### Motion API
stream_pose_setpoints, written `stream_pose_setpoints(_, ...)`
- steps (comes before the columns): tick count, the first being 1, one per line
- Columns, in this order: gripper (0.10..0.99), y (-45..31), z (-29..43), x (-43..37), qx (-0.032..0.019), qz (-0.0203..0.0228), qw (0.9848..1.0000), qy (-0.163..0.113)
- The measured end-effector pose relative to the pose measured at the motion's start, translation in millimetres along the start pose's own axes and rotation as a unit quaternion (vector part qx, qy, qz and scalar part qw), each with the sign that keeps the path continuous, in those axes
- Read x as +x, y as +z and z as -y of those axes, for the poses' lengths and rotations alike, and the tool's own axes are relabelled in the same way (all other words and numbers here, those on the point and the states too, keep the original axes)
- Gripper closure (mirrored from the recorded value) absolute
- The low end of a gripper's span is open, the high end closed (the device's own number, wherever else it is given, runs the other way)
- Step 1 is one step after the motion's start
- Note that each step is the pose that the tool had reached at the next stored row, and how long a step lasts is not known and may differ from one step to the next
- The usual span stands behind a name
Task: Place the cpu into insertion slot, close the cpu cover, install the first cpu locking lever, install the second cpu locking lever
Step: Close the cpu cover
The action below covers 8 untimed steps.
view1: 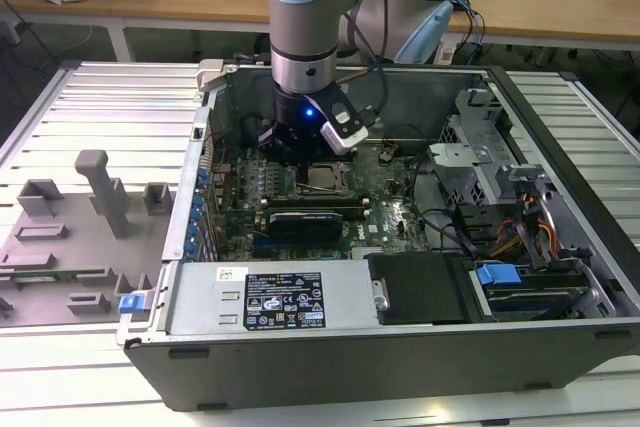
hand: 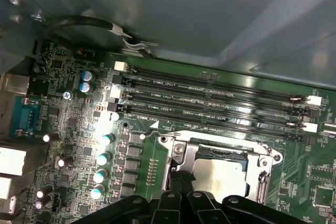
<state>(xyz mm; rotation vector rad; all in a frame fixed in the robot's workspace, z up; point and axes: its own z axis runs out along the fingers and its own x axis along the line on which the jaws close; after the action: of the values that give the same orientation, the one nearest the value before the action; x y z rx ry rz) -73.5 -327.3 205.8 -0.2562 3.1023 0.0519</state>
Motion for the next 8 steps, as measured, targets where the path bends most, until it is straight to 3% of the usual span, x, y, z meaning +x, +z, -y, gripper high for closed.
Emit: stream_pose_setpoints(8, 0.98, 0.2, 0.6, -4.0, -0.0002, 0.0001, 1.0, 0.0)
